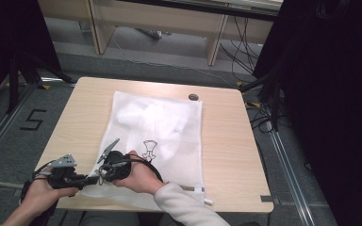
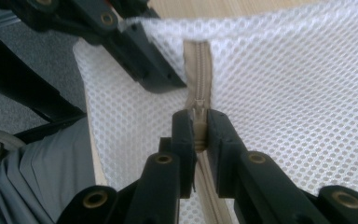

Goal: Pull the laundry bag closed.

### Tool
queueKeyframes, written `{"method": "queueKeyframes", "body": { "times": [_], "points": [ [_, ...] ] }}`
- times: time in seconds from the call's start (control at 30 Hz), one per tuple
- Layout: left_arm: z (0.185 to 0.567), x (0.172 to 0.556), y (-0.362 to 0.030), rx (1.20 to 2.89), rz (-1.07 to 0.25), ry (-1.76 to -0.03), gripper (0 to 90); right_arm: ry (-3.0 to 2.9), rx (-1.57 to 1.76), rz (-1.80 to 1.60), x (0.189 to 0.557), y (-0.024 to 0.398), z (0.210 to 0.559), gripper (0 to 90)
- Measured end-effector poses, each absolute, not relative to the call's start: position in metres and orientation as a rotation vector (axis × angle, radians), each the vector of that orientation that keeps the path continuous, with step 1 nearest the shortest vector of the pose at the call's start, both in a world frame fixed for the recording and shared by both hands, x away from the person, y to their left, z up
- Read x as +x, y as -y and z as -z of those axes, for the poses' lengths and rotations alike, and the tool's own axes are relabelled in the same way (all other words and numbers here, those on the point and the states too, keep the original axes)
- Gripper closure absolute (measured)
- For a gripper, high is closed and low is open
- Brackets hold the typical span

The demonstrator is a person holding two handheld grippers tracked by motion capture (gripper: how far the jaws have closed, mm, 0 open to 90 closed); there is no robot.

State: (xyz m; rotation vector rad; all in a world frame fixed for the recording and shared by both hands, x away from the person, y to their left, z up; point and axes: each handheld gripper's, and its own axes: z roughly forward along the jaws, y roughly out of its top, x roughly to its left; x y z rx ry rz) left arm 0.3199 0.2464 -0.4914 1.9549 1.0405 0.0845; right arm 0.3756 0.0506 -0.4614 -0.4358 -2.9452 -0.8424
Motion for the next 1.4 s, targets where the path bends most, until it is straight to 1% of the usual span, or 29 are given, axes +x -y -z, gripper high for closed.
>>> {"method": "queueKeyframes", "body": {
  "times": [0.1, 0.33, 0.43, 0.83, 0.9, 1.07, 1.23, 1.27, 1.4],
  "points": [
    [0.490, 0.320, -0.248, 1.959, -0.082, -1.023, 85.2, 2.943, -0.500, 0.802, 0.373, -0.049, 0.459, 82.7],
    [0.488, 0.320, -0.249, 1.944, -0.100, -1.031, 85.3, 2.955, -0.456, 0.799, 0.374, -0.044, 0.463, 82.7],
    [0.487, 0.319, -0.249, 1.940, -0.134, -1.034, 85.3, 2.958, -0.444, 0.802, 0.375, -0.043, 0.465, 82.7],
    [0.487, 0.320, -0.250, 1.961, -0.171, -1.009, 85.3, 2.964, -0.460, 0.787, 0.376, -0.035, 0.466, 82.6],
    [0.487, 0.320, -0.249, 1.952, -0.194, -1.013, 85.3, 2.961, -0.479, 0.784, 0.375, -0.033, 0.467, 82.7],
    [0.487, 0.320, -0.249, 1.969, -0.189, -1.018, 85.3, 2.964, -0.439, 0.768, 0.377, -0.031, 0.468, 82.6],
    [0.487, 0.321, -0.250, 1.982, -0.195, -1.009, 85.3, 2.972, -0.457, 0.762, 0.376, -0.028, 0.468, 82.6],
    [0.489, 0.321, -0.249, 1.959, -0.205, -1.010, 85.3, 2.965, -0.461, 0.765, 0.376, -0.027, 0.468, 82.6],
    [0.488, 0.321, -0.250, 1.989, -0.201, -1.008, 85.3, 2.959, -0.480, 0.786, 0.375, -0.023, 0.468, 82.6]
  ]
}}
